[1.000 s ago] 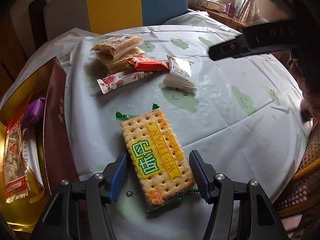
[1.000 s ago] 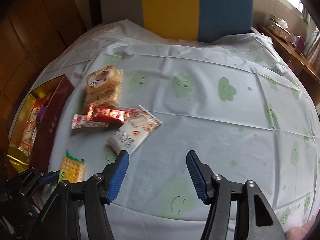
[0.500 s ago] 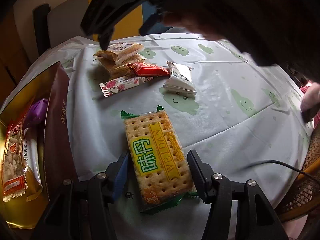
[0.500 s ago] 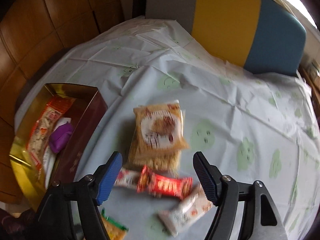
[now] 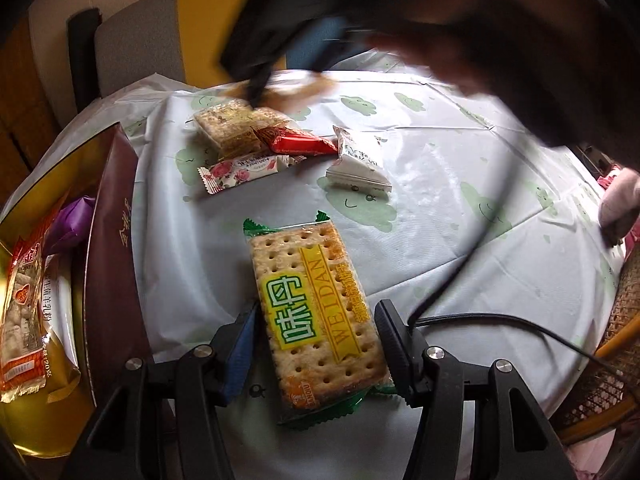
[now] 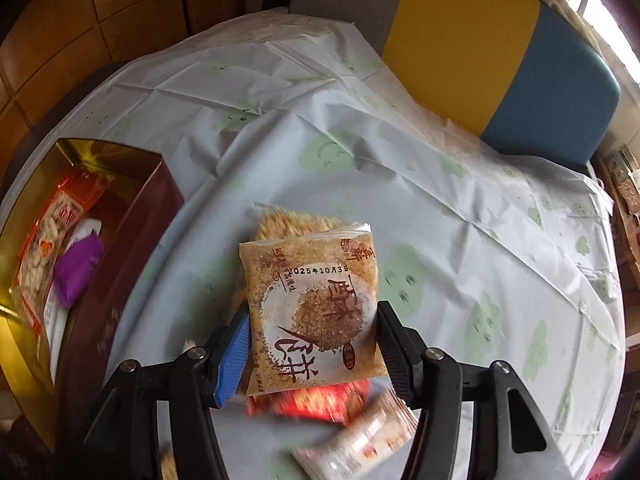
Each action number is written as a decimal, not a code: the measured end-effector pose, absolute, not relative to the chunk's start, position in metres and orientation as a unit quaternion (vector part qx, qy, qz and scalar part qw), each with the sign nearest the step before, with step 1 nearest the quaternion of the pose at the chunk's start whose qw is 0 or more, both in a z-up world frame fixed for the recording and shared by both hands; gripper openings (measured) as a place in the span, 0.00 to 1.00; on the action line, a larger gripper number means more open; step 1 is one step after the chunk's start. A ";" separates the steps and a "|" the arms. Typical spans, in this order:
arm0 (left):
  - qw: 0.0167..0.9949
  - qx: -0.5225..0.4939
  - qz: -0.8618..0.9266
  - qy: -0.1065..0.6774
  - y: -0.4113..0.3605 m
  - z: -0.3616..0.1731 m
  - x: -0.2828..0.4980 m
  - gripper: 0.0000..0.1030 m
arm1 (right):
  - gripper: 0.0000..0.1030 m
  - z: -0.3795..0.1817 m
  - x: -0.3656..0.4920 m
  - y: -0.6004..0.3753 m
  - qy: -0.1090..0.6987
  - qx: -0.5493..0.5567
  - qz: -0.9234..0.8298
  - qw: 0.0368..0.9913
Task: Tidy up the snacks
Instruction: 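Grasp the yellow-green WEIDAN cracker pack with the left tool while the right tool grasps the brown rice-cake bag, then carry the cracker pack into the gold tray and open the left tool, then carry the brown rice-cake bag into the gold tray and open the right tool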
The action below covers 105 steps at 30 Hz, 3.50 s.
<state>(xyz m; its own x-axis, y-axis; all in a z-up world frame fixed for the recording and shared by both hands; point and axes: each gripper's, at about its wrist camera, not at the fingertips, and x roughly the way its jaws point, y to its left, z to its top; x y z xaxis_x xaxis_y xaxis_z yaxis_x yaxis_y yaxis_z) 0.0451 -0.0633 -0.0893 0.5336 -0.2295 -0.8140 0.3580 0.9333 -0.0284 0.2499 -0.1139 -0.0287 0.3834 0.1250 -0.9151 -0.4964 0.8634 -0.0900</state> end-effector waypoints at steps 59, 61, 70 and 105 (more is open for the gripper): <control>0.891 -0.083 0.131 0.426 0.194 -0.023 0.101 0.54 | 0.59 -0.078 0.176 -0.247 0.594 -0.136 0.076 0.789; 0.890 -0.079 0.136 0.428 0.193 -0.027 0.098 0.54 | 0.59 -0.077 0.177 -0.247 0.593 -0.137 0.076 0.789; 0.887 -0.072 0.141 0.434 0.167 -0.033 0.068 0.54 | 0.59 -0.077 0.177 -0.247 0.590 -0.145 0.076 0.790; 0.893 -0.053 0.152 0.420 0.142 -0.037 0.028 0.78 | 0.59 -0.076 0.164 -0.234 0.571 -0.181 0.075 0.797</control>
